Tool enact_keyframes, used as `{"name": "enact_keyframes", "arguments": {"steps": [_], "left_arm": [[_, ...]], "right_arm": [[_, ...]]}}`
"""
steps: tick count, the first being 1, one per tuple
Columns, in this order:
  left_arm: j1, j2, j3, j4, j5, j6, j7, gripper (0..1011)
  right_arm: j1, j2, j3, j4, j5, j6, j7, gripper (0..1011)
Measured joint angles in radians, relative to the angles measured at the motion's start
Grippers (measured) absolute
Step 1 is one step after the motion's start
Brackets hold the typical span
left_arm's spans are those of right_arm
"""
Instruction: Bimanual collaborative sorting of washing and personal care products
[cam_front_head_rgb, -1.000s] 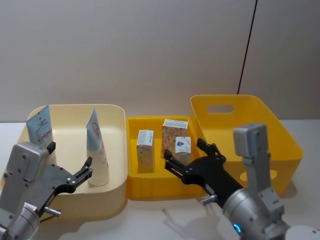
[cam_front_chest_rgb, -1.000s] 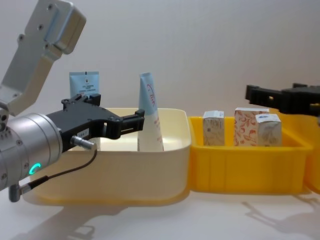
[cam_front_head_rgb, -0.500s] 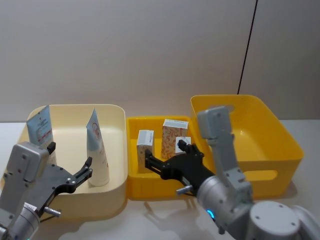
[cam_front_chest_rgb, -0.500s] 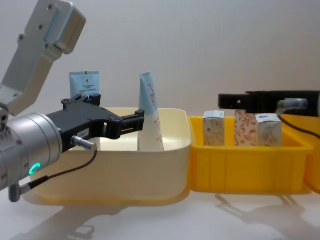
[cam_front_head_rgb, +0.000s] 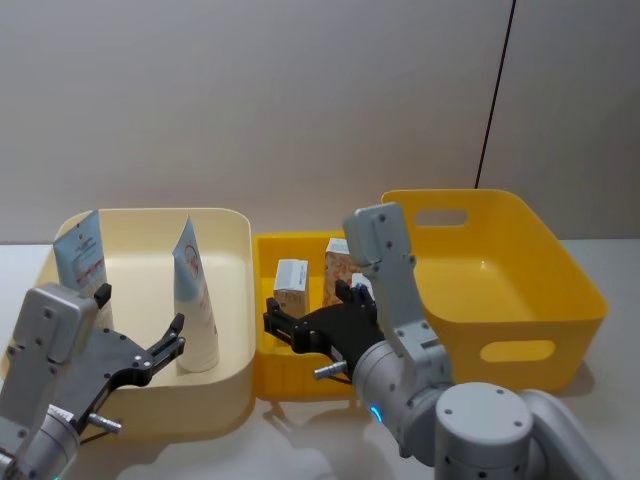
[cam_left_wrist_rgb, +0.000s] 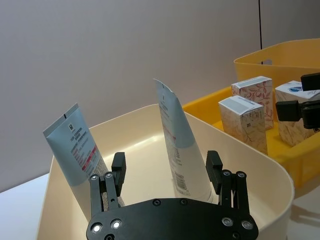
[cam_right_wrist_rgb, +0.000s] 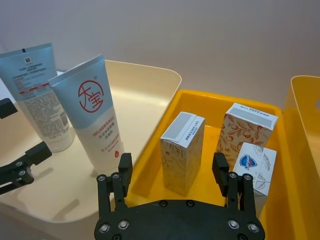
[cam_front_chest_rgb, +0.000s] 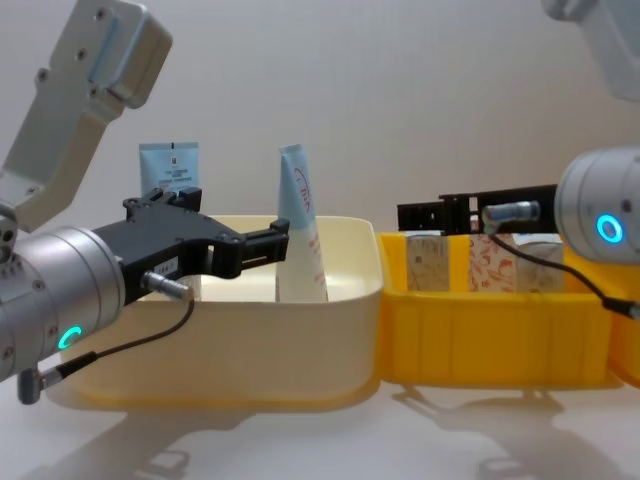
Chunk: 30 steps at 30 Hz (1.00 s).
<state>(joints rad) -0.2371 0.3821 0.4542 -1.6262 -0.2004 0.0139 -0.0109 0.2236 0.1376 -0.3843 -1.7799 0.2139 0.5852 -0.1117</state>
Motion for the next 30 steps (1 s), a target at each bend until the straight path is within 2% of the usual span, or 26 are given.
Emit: {"name": "enact_keyframes", "arguments": {"steps": [9,15,22,30], "left_arm": [[0.000,0.000,0.000,0.000,0.000,0.000,0.000,1003],[0.000,0.000,0.000,0.000,0.000,0.000,0.000,1003],[0.000,0.000,0.000,0.000,0.000,0.000,0.000,1003],[0.000,0.000,0.000,0.000,0.000,0.000,0.000,1003]], "right_arm": [[-0.016,-0.014,0.004,-0.013,-0.036,0.009,-0.056,998],[-0.050,-0.012,0.032,-0.051,-0.051,0.008,-0.090,998],[-0.082,-0.007,0.061,-0.086,-0.057,0.008,-0.110,998],[-0.098,-0.008,0.076,-0.102,-0.061,0.009,-0.115,996]]}}
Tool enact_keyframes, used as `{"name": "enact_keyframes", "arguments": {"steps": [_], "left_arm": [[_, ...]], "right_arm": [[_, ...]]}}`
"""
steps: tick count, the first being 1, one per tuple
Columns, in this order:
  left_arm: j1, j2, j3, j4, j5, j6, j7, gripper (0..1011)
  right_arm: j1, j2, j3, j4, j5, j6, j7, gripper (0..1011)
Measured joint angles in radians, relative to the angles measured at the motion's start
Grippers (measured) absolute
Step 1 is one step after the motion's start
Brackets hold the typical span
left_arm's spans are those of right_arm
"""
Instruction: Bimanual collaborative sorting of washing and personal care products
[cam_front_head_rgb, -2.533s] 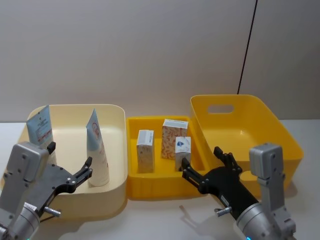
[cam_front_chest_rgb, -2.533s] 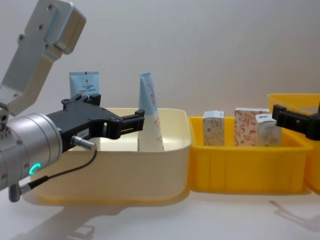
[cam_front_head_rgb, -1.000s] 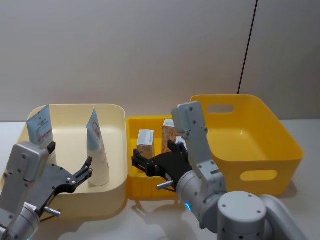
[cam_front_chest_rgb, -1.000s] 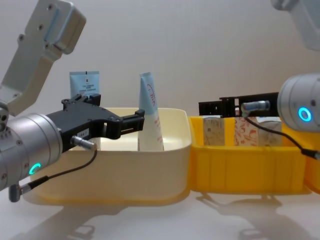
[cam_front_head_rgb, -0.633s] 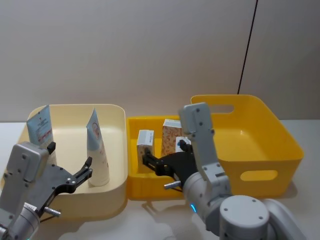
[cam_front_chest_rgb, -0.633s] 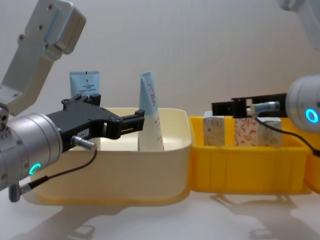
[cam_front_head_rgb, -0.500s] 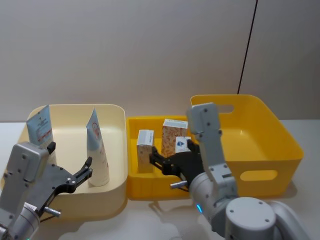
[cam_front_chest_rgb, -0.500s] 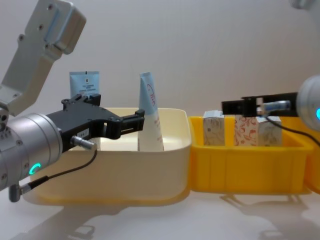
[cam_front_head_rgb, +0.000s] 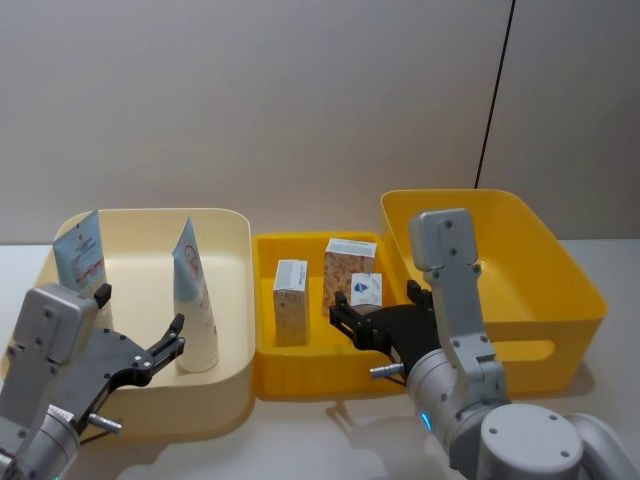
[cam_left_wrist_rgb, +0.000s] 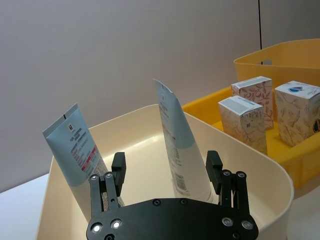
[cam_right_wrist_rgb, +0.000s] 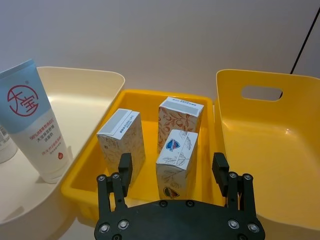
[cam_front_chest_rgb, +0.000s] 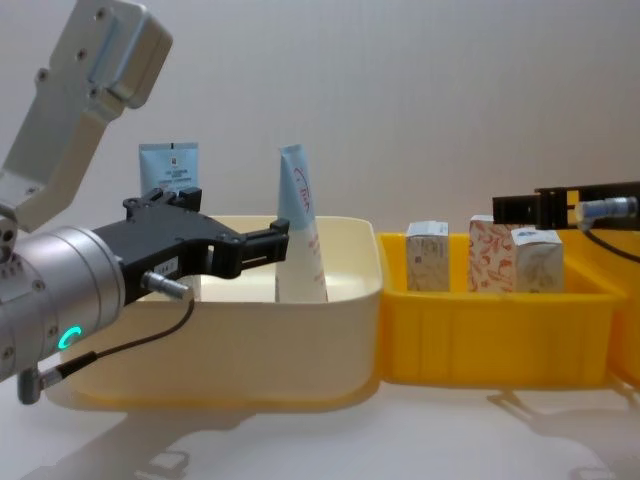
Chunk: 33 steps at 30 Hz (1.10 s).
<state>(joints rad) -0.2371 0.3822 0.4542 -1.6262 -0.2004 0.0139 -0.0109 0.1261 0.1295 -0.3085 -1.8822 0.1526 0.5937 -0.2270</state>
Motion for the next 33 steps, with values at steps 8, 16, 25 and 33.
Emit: {"name": "enact_keyframes", "arguments": {"steps": [8,16,25,33], "left_arm": [[0.000,0.000,0.000,0.000,0.000,0.000,0.000,1003],[0.000,0.000,0.000,0.000,0.000,0.000,0.000,1003],[0.000,0.000,0.000,0.000,0.000,0.000,0.000,1003],[0.000,0.000,0.000,0.000,0.000,0.000,0.000,1002]], "right_arm": [[0.010,-0.012,-0.009,0.011,-0.006,-0.001,0.004,998],[0.021,-0.029,-0.018,0.042,-0.017,-0.010,0.006,998],[0.022,-0.037,-0.014,0.060,-0.027,-0.016,0.002,996],[0.018,-0.039,-0.010,0.083,-0.037,-0.028,0.001,998]]}}
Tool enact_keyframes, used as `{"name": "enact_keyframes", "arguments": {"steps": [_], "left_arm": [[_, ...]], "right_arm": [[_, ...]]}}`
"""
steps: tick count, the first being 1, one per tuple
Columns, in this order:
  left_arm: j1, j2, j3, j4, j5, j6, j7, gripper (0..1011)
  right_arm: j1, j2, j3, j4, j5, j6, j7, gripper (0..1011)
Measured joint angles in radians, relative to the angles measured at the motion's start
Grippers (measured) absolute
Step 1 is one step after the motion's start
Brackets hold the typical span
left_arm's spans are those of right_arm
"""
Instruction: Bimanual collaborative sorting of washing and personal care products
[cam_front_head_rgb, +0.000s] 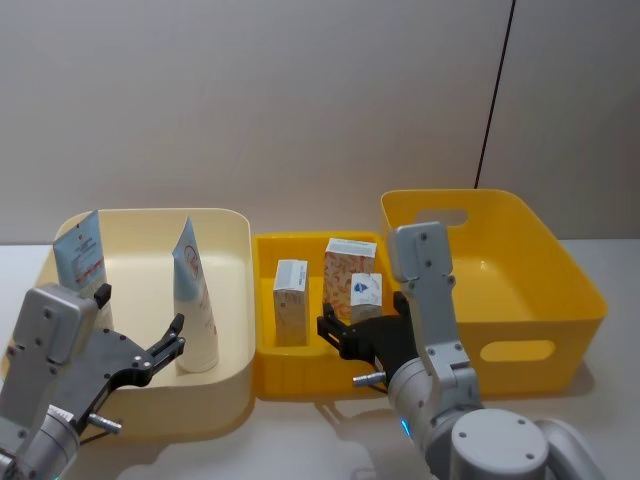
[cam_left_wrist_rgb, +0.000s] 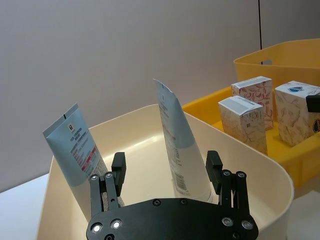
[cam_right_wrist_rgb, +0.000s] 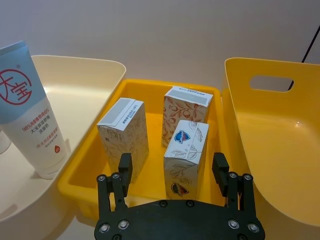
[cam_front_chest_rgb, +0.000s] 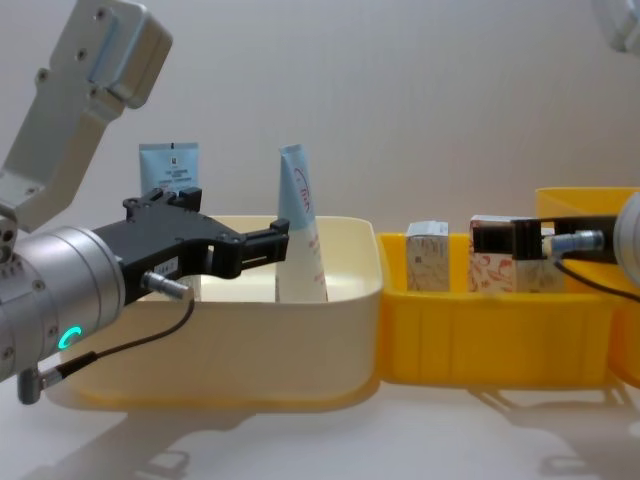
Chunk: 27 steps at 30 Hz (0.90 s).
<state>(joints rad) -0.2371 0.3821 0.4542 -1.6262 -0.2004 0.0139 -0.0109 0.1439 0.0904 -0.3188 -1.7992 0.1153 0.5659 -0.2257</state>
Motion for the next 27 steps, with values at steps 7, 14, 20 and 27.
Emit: {"name": "enact_keyframes", "arguments": {"steps": [7,14,20,27], "left_arm": [[0.000,0.000,0.000,0.000,0.000,0.000,0.000,1003],[0.000,0.000,0.000,0.000,0.000,0.000,0.000,1003],[0.000,0.000,0.000,0.000,0.000,0.000,0.000,1003],[0.000,0.000,0.000,0.000,0.000,0.000,0.000,1003]], "right_arm": [[0.007,-0.001,-0.001,0.031,-0.005,-0.018,0.010,998],[0.030,-0.009,-0.006,0.086,-0.014,-0.033,0.022,998],[0.047,-0.023,-0.007,0.125,-0.027,-0.043,0.015,998],[0.062,-0.041,-0.005,0.159,-0.041,-0.057,-0.004,998]]}}
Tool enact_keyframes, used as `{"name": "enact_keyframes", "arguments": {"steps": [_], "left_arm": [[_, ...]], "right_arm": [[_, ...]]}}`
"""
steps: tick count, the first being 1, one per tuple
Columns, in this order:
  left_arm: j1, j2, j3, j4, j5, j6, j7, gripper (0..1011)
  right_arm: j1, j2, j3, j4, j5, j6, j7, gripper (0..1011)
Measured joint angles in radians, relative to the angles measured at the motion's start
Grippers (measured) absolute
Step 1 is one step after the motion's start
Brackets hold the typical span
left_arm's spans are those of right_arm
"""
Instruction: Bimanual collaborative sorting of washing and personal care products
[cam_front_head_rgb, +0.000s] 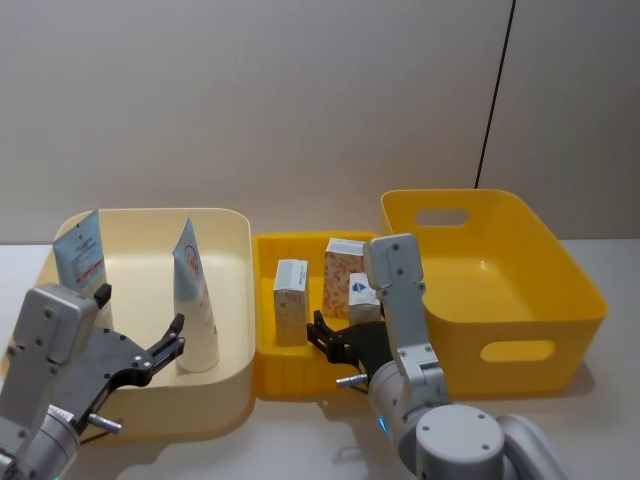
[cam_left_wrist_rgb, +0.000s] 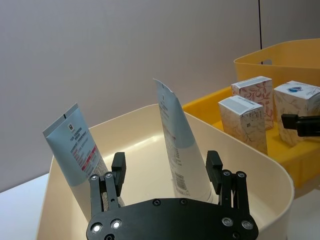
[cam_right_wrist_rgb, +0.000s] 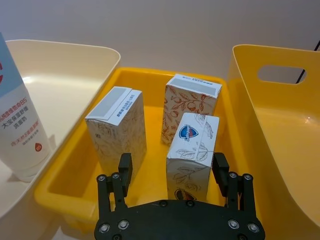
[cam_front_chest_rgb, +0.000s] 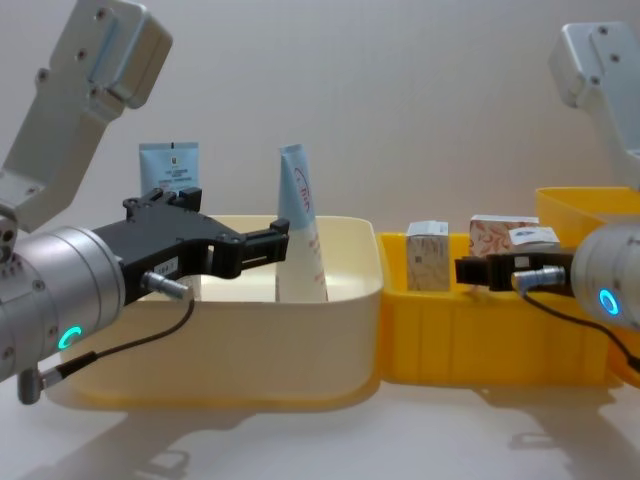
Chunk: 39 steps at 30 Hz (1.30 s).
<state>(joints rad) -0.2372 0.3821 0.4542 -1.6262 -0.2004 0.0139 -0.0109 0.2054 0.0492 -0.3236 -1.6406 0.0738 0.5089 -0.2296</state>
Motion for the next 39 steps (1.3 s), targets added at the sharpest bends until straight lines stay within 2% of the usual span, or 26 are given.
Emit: {"name": "enact_keyframes", "arguments": {"steps": [20,24,27,28,35,39], "left_arm": [[0.000,0.000,0.000,0.000,0.000,0.000,0.000,1003],[0.000,0.000,0.000,0.000,0.000,0.000,0.000,1003],[0.000,0.000,0.000,0.000,0.000,0.000,0.000,1004],[0.000,0.000,0.000,0.000,0.000,0.000,0.000,1004],[0.000,0.000,0.000,0.000,0.000,0.000,0.000,1003],[0.000,0.000,0.000,0.000,0.000,0.000,0.000,1003]], "right_arm": [[0.014,-0.032,0.009,0.042,-0.033,-0.051,-0.036,998],[0.015,-0.034,0.009,0.045,-0.035,-0.054,-0.038,926],[0.015,-0.035,0.010,0.047,-0.037,-0.057,-0.040,835],[0.015,-0.036,0.010,0.047,-0.037,-0.058,-0.040,835],[0.016,-0.038,0.011,0.050,-0.039,-0.062,-0.042,592],[0.016,-0.038,0.011,0.051,-0.040,-0.063,-0.042,490]]}}
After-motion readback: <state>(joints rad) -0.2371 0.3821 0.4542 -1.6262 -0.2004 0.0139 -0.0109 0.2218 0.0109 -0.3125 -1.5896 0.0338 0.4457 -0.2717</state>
